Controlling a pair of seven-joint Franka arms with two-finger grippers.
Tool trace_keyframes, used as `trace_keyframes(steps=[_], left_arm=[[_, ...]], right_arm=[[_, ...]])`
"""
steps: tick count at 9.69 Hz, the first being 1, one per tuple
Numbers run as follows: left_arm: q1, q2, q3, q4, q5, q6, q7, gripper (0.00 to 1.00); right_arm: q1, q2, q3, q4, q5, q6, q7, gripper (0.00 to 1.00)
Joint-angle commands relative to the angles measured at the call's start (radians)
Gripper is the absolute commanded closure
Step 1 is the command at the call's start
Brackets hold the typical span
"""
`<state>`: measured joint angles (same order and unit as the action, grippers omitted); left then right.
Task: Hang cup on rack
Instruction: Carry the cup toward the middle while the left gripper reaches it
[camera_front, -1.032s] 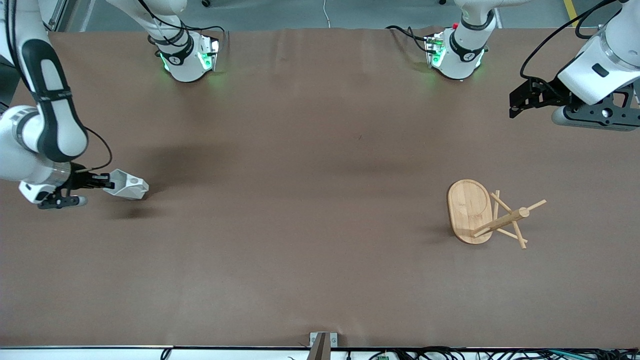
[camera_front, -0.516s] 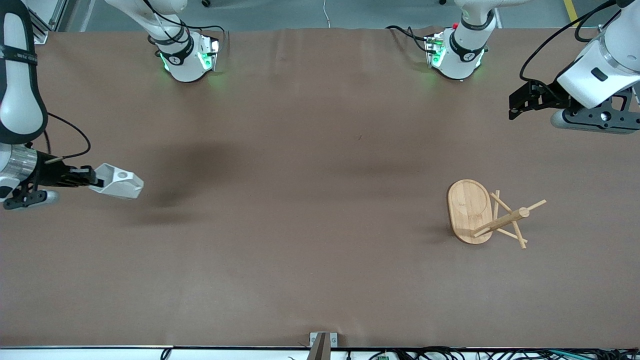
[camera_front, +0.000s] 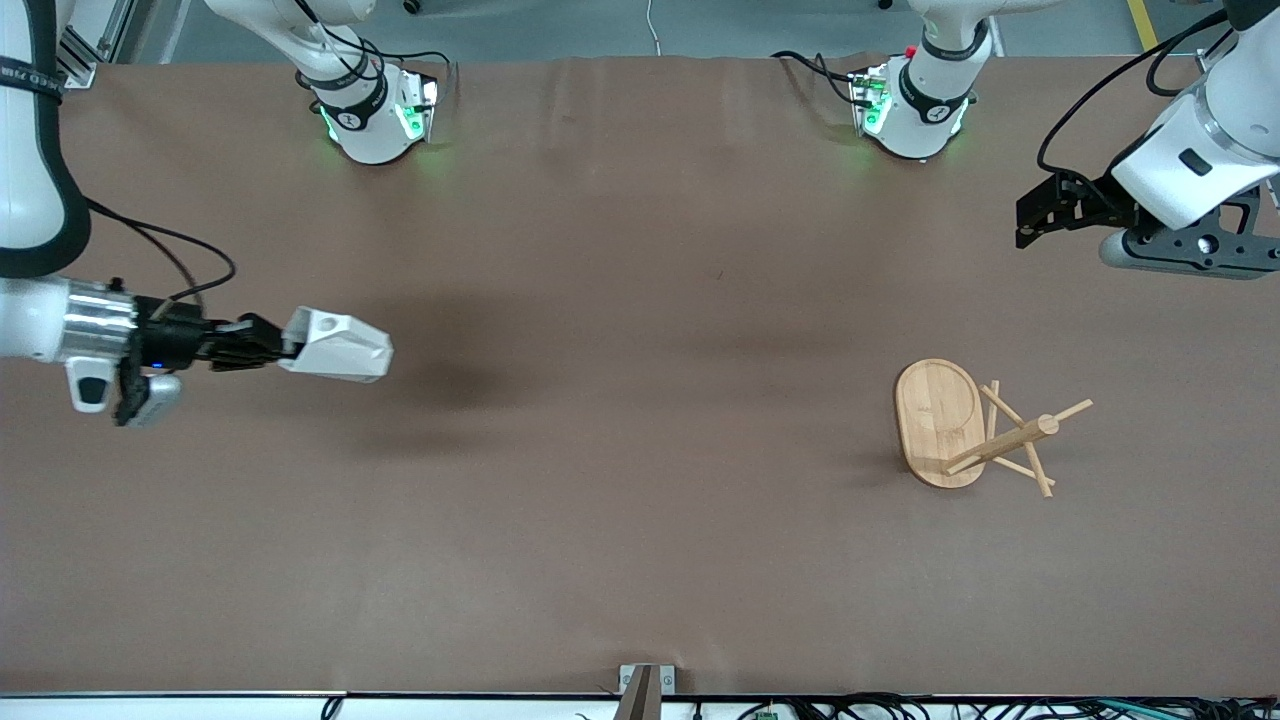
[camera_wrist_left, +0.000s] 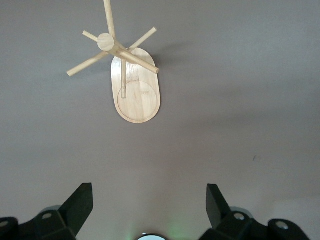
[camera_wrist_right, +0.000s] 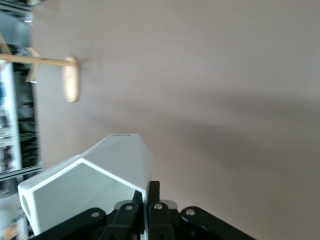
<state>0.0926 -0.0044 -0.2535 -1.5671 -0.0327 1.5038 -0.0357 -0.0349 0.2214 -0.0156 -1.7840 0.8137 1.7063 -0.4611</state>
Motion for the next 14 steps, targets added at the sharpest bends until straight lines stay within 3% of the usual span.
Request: trace_keyframes(steps=[1,3,4,7,10,14], left_arm=[[-0.005,0.021,-0.001,-0.005,-0.013,0.007,-0.01,0.0],[-0.04,0.02,-0.004,-0.005,-0.013,0.007,-0.009,0.0],[-0.084,0.02,-0.007,-0.005,-0.029,0.007,0.016,0.0],[-0.279,0.032,-0.059,-0.007,-0.046,0.06,0.026,0.0],[-0.427,0.093,-0.122,-0.004,-0.047,0.26,0.138,0.0],[-0.52,0.159,-0.17,0.001,-0.036,0.466,0.305,0.0]], right_arm=[[-0.023,0.007,0.123,0.011,0.14,-0.002,0.045,1.0],[0.0,0.015,0.134,0.008,0.281,-0.023,0.073,1.0],[-0.003,0.018,0.173,0.002,0.342,-0.022,0.075,1.0],[-0.008,0.051,0.242,-0.011,0.499,-0.025,0.075,1.0],[-0.003,0.101,0.315,-0.011,0.532,-0.034,0.073,1.0],[0.003,0.111,0.402,-0.023,0.522,-0.039,0.075,1.0]])
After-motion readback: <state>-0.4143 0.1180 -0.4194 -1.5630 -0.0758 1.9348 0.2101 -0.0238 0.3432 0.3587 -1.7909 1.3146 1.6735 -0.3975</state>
